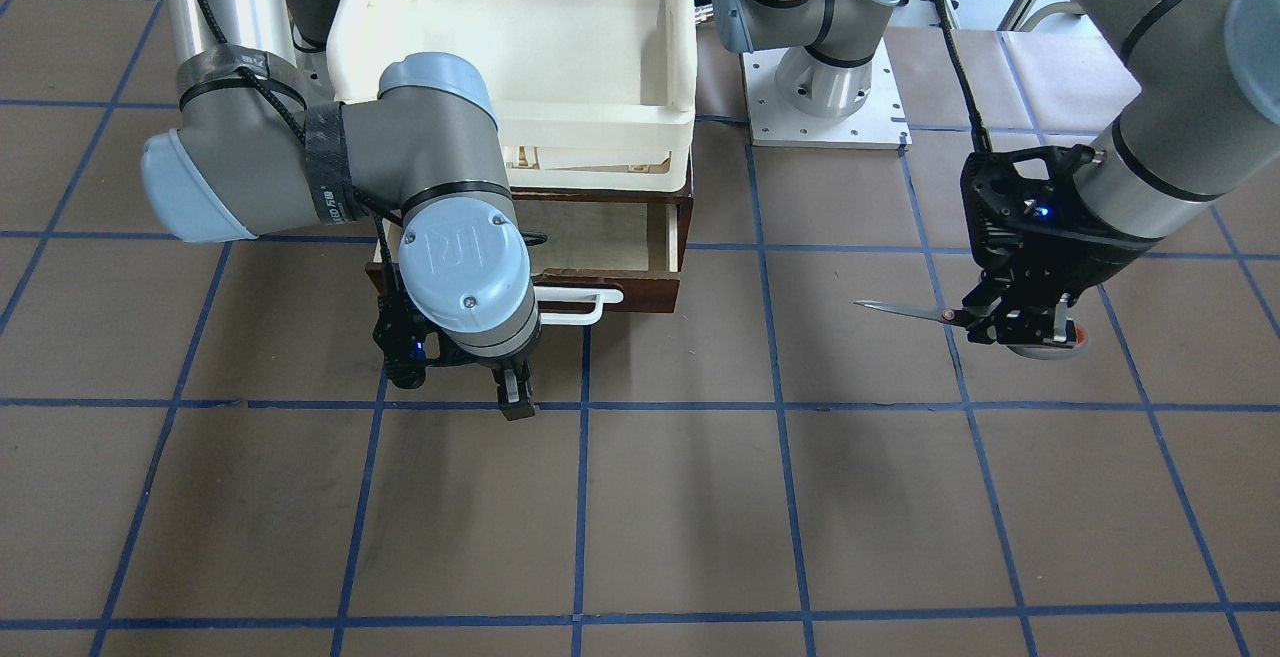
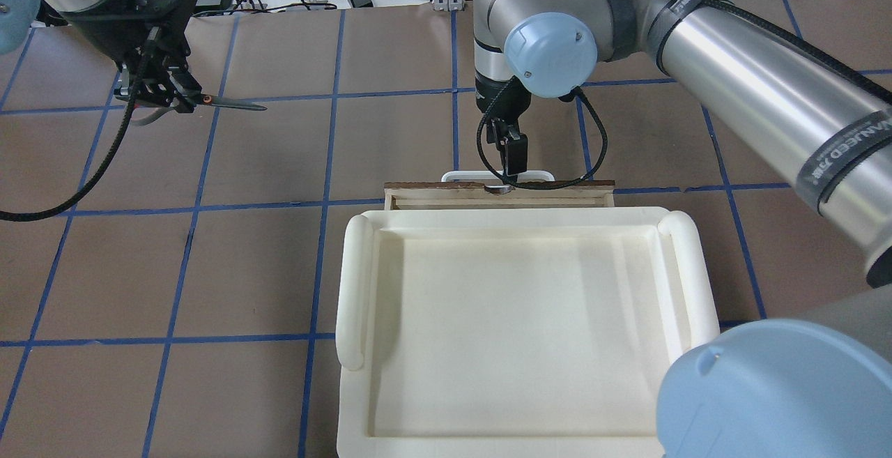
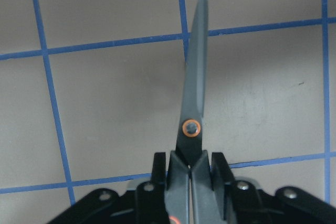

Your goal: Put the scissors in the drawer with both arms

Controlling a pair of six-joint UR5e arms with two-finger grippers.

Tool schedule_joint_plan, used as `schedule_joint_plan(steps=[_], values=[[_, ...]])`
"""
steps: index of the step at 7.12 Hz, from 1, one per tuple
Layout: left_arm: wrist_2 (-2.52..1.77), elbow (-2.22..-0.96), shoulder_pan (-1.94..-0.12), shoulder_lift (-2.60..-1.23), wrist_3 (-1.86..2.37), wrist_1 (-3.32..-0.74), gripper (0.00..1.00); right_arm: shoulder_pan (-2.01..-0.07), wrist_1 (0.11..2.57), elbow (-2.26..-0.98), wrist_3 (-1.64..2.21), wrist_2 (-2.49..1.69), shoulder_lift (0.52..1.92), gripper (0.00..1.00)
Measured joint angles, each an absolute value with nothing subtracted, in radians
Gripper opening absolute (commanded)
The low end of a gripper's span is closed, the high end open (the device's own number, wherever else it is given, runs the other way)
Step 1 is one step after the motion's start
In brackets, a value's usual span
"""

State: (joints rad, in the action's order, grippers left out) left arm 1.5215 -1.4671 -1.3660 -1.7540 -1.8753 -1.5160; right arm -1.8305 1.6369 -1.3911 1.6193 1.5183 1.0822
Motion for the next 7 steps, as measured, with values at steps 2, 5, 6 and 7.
schedule_joint_plan(steps=[2, 5, 6, 7], values=[[1.520, -1.468, -1.367, -1.753, -1.875, -1.517, 0.00, -1.830, 1.638, -1.376, 1.609, 1.516, 1.076, 1.00], [1.519, -1.470, -1.367, -1.753, -1.875, -1.517, 0.00, -1.830, 1.649, -1.361, 1.605, 1.512, 1.055, 1.00], [1.519, -1.470, -1.367, -1.753, -1.875, -1.517, 0.00, -1.830, 1.652, -1.352, 1.605, 1.512, 1.049, 1.00], [1.519, -1.471, -1.367, -1.753, -1.875, -1.517, 0.00, -1.830, 1.653, -1.341, 1.605, 1.512, 1.046, 1.00]])
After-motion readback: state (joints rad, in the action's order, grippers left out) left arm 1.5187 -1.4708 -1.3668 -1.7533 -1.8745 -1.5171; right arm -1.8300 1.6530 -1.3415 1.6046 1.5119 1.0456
